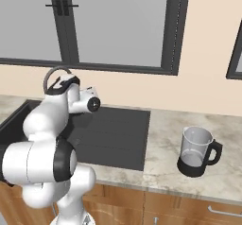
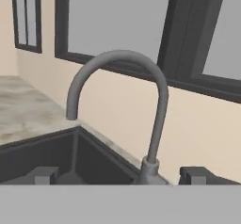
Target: Turn on the sink faucet and place the jug under the water for a few seconds to fill it up.
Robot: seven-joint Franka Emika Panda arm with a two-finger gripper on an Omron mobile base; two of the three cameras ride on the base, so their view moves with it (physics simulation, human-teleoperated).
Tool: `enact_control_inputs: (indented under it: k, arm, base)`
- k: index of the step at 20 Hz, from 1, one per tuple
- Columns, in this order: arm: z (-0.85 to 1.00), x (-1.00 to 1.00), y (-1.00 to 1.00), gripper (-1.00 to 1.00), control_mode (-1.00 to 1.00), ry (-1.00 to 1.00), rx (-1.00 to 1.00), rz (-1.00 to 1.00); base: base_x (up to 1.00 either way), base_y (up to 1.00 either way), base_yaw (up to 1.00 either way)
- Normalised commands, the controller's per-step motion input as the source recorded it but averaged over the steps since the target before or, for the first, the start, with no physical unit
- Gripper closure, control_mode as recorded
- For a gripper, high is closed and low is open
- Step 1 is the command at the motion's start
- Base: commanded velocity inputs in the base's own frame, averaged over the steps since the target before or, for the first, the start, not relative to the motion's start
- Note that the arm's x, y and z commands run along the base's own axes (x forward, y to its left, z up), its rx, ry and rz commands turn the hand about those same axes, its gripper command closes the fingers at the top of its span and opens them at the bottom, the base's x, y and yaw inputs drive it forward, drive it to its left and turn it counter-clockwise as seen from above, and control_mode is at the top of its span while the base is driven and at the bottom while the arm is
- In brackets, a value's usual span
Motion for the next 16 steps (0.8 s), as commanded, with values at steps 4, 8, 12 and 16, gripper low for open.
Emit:
enact_control_inputs:
  k: [4, 8, 12, 16]
  arm:
    - [-0.12, 0.18, 0.03, -1.00, -1.00, -0.17, 0.00, -0.01]
    - [-0.16, 0.33, 0.13, -1.00, -1.00, -0.08, 0.00, -0.08]
    - [-0.12, 0.51, 0.08, -1.00, -1.00, 0.00, 0.00, -0.09]
    - [-0.06, 0.64, 0.01, -1.00, -1.00, 0.00, 0.00, -0.09]
  base:
    - [0.00, 0.00, 0.00]
    - [0.00, 0.00, 0.00]
    - [0.00, 0.00, 0.00]
    - [0.00, 0.00, 0.00]
